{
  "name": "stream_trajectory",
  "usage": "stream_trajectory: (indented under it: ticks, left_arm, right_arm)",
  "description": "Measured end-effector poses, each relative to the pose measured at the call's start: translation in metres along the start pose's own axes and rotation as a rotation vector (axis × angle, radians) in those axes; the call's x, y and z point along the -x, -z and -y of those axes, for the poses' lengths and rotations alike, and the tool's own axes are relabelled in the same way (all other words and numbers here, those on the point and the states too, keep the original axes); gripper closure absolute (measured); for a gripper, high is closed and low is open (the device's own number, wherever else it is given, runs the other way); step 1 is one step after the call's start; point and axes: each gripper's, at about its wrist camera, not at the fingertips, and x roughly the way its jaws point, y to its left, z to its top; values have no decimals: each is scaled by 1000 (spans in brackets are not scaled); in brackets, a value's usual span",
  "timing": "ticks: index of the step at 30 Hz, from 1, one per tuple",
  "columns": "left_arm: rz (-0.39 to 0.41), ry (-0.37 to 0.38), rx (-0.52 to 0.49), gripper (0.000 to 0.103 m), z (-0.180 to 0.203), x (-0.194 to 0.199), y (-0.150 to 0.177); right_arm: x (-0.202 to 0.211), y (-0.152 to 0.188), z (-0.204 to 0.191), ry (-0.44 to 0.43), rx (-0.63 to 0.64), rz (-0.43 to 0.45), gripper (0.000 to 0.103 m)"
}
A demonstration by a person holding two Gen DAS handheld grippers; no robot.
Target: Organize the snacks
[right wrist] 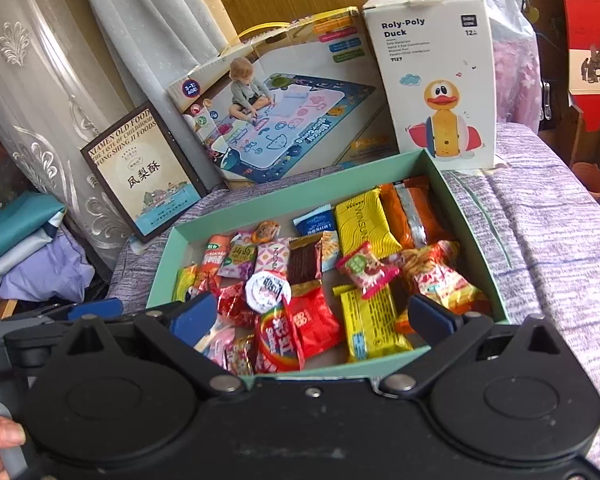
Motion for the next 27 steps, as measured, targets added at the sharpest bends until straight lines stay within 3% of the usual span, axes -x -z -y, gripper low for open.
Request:
stream_trajectory:
  ticks: [9, 19, 27]
  left_arm:
    - [-9, 0, 27, 0, -7, 31, 42]
    - [-54, -37, 70, 0, -18, 33, 80]
    - [-88, -72, 66, 0, -22, 32, 92]
  right_arm:
    - [29, 34, 9, 13, -11, -30, 0]
    - [35, 56, 12, 43, 11, -83, 0]
    - [29, 60, 4, 52, 59, -109, 0]
